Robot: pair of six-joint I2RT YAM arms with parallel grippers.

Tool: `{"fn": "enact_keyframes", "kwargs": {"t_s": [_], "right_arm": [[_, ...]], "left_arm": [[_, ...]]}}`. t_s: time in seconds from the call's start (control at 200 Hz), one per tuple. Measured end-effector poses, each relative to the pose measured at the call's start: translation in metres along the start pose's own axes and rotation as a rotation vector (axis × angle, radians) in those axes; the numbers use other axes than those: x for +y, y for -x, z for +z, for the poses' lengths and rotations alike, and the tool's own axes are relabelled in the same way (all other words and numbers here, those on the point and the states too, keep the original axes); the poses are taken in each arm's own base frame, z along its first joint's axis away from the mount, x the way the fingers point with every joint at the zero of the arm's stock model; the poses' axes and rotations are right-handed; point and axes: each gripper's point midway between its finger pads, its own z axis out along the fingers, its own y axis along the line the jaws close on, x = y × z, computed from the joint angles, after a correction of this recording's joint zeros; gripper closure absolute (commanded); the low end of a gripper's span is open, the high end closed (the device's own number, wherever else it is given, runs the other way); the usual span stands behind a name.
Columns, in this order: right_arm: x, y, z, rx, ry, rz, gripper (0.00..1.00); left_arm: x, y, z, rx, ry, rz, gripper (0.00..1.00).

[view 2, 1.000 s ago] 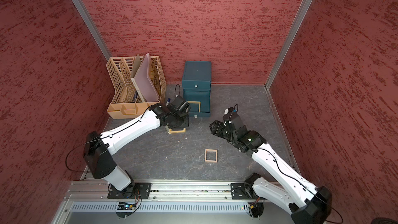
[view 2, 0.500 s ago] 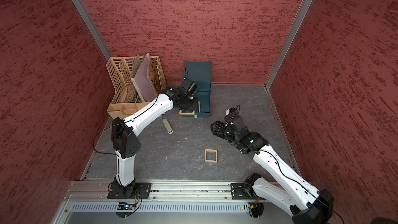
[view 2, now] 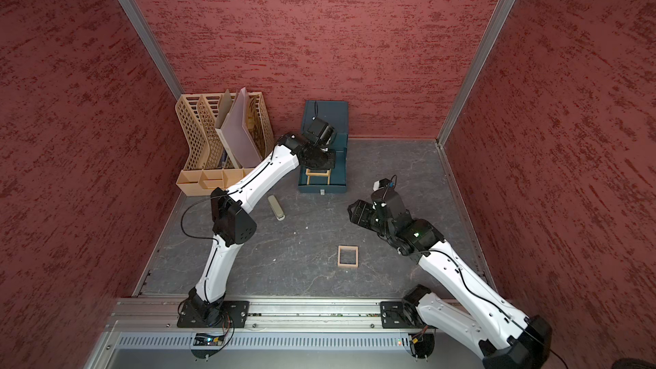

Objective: Place the brooch boxes into the drawer by color
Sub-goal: Place the brooch box in the drawer.

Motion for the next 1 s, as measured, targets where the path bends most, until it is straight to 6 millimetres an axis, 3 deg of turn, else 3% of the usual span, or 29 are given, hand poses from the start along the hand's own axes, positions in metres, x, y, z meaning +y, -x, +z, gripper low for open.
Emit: {"fn": "enact_keyframes", "kwargs": {"t_s": [0.476, 1.002], "right_arm": [[0.001, 0.001, -0.002, -0.005, 0.006, 0.004, 0.29], [0.000, 0.000, -0.002, -0.003, 0.003, 0.007, 0.29]], "left_arm": [[0.014, -0.012, 0.036, 0.049, 0.059, 0.003, 1.00], [0.019, -0.013, 0.043, 0.055, 0.072, -0.002, 1.00]]}}
